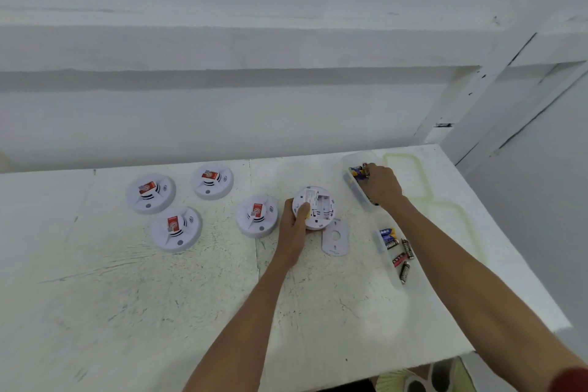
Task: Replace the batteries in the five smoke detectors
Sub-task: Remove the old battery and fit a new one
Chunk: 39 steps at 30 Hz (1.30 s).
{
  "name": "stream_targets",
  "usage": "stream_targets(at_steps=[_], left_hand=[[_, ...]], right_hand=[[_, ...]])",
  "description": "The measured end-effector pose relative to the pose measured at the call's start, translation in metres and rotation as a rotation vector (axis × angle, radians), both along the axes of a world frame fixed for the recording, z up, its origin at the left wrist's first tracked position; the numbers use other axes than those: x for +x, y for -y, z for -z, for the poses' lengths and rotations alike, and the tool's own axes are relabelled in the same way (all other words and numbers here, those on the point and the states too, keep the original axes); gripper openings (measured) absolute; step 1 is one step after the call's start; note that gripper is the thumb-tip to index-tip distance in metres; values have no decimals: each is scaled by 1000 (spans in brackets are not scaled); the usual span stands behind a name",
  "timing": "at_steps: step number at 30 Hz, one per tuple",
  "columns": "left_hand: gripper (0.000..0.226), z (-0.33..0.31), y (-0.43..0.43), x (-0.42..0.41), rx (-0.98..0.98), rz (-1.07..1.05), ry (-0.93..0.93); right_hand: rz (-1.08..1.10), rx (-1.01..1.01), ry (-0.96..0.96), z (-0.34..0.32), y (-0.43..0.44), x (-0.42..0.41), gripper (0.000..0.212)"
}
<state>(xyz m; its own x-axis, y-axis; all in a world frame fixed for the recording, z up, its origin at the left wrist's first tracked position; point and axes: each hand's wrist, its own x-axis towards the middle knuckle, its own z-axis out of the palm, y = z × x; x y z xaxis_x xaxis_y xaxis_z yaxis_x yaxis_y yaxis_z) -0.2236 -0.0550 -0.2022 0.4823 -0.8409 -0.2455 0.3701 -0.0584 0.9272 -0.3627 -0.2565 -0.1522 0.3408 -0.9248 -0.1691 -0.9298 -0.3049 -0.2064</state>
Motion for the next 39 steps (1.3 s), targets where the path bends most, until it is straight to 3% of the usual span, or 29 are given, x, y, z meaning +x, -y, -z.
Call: stream_targets(at_steps=[6, 15, 17, 26, 30, 33, 39], left_hand=[[15, -1, 0, -1, 0, -9, -31], [16, 0, 0, 0, 0, -5, -38], [16, 1, 0, 0, 2, -2, -39], [16, 2, 0, 2, 12, 1, -11], [16, 2, 0, 2, 7, 11, 7], [17, 2, -1, 1, 8, 14, 26], [16, 1, -1, 1, 7, 14, 43]], right_hand=[[0, -49, -25, -2, 2, 3, 22], [57, -71, -50, -2, -1, 15, 39], [51, -51, -34, 2, 0, 14, 35], [30, -169, 141, -19, -6, 2, 24], [34, -275, 393, -36, -29, 6, 24], [43, -252, 550, -45, -57, 16, 21], [-154, -134, 595, -31, -97, 29, 27]])
